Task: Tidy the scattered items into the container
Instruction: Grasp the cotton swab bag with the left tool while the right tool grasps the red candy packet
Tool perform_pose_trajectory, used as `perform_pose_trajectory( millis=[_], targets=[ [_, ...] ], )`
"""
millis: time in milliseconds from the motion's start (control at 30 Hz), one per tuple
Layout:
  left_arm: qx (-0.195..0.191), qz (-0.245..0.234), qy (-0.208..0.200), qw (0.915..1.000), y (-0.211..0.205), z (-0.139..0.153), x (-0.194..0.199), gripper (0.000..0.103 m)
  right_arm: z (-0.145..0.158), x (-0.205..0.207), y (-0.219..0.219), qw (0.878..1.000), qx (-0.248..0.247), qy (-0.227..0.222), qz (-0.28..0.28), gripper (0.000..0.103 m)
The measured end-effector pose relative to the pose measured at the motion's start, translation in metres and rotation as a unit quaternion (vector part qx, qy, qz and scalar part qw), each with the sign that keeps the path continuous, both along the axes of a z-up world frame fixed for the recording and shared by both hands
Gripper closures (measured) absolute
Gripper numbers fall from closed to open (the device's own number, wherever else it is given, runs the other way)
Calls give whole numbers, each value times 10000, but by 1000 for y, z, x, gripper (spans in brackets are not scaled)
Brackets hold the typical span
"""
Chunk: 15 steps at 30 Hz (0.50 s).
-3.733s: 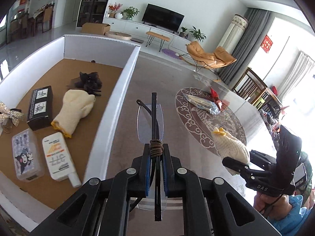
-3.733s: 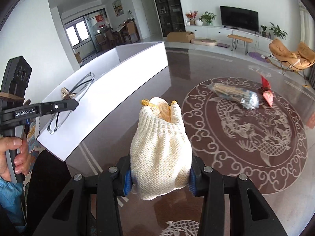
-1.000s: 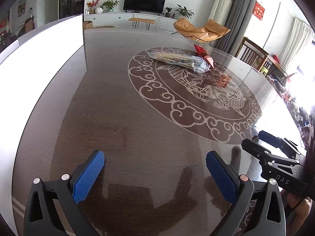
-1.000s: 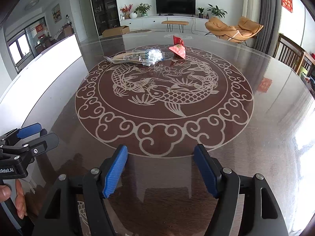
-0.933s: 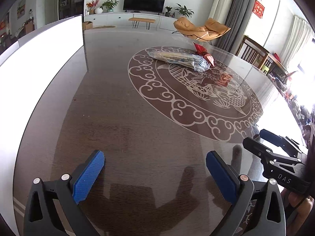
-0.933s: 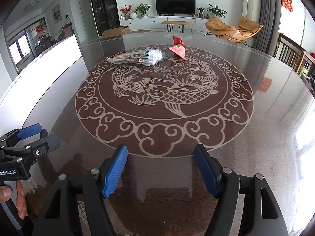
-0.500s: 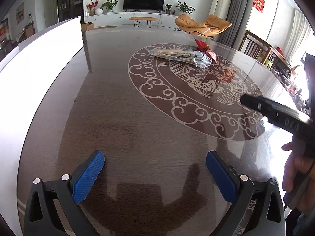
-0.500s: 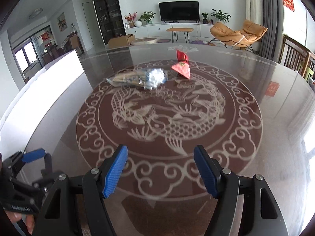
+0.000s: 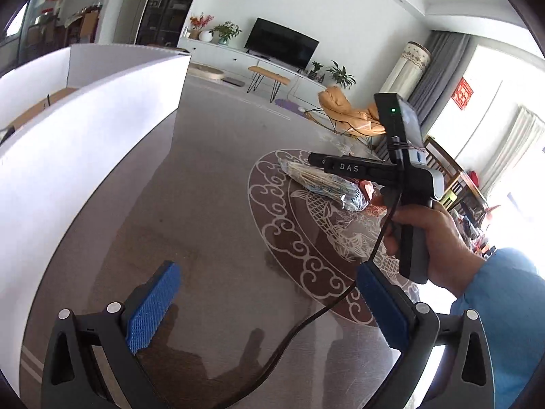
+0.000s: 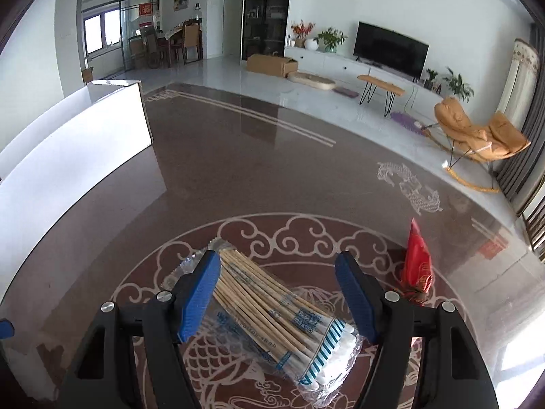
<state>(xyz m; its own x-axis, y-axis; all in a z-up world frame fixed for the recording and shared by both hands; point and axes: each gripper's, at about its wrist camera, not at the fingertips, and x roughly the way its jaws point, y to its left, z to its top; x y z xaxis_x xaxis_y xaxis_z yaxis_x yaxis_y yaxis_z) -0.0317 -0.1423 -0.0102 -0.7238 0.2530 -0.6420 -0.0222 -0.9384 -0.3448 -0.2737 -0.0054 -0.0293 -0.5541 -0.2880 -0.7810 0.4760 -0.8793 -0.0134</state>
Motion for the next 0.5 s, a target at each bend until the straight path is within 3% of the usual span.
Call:
perform_pose_trajectory(
  millis=[100, 133, 200, 233, 267, 400, 500],
  targets=[
    [-62, 63, 51, 9999, -9, 1, -1, 0, -13, 4, 13, 9933, -641, -919, 279, 31],
    [36, 121, 35, 9999, -15, 1, -2, 0, -13, 17, 15, 9845, -1033, -1305, 552, 31],
    [193, 262, -20, 9995, -25, -2, -5, 0, -13, 54, 18, 9513, -1901, -2138, 1151, 32],
    [219, 303, -68, 9993, -28, -4, -5, 0, -8, 77, 23, 9464, -2053, -2163, 1239, 32],
    [225, 312, -125, 9992, -29, -7, -7, 0, -2, 100, 31, 9490, -2087, -2024, 1217, 32],
    [227, 26, -412, 9989, -23, -19, -13, 0, 3, 179, 73, 9708, -1812, -1441, 622, 32],
    [-99, -409, -600, 9973, -9, -23, -18, 0, 1, 228, 101, 9809, -1609, -1068, 234, 32]
  ],
)
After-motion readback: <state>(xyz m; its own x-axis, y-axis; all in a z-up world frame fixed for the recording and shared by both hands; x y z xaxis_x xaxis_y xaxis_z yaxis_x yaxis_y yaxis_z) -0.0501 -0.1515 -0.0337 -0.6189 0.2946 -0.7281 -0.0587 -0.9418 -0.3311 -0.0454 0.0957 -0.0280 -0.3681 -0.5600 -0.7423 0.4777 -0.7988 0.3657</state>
